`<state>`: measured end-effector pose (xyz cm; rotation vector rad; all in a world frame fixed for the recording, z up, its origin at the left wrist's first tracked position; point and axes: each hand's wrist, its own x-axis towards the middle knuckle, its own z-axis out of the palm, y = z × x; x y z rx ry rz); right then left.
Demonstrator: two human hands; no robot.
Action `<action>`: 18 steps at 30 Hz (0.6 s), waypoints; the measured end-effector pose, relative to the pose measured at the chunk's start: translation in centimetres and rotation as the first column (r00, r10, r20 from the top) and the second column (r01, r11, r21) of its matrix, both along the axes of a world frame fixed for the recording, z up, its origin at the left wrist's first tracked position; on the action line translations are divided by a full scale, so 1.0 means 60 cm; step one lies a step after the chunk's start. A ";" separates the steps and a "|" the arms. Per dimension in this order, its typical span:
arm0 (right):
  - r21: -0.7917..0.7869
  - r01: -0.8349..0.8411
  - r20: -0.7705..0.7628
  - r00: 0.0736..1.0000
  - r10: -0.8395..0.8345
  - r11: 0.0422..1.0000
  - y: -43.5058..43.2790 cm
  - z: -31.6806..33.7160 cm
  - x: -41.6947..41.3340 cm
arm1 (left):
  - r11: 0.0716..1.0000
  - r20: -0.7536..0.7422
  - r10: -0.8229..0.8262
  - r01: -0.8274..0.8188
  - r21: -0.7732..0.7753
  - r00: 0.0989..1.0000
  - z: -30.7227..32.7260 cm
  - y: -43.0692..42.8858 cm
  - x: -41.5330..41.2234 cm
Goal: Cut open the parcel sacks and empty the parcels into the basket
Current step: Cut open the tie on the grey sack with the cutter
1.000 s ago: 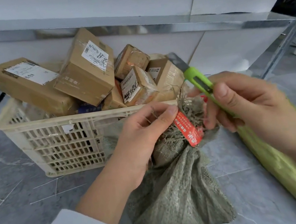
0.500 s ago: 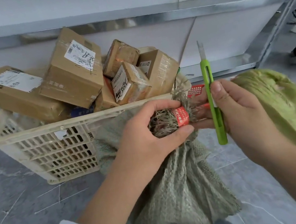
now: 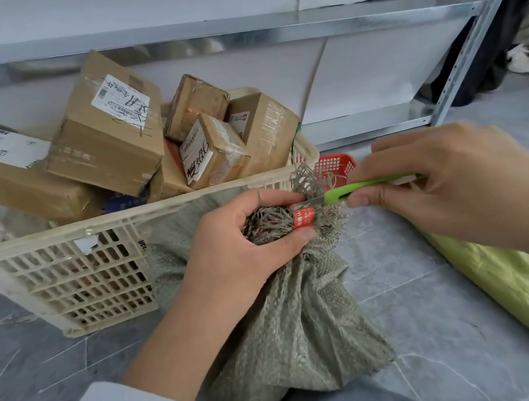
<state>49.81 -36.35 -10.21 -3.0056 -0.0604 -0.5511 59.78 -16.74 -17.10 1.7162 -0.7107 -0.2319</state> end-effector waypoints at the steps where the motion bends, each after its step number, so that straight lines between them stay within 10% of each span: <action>1: -0.017 0.002 -0.020 1.000 -0.002 1.000 0.006 0.005 0.001 | 1.000 0.006 -0.002 0.002 0.005 1.000 0.001 0.001 -0.001; 18: -0.345 -0.119 -0.124 0.989 0.080 0.931 0.035 0.021 0.012 | 0.992 0.019 -0.043 0.041 0.119 0.999 0.011 0.030 0.004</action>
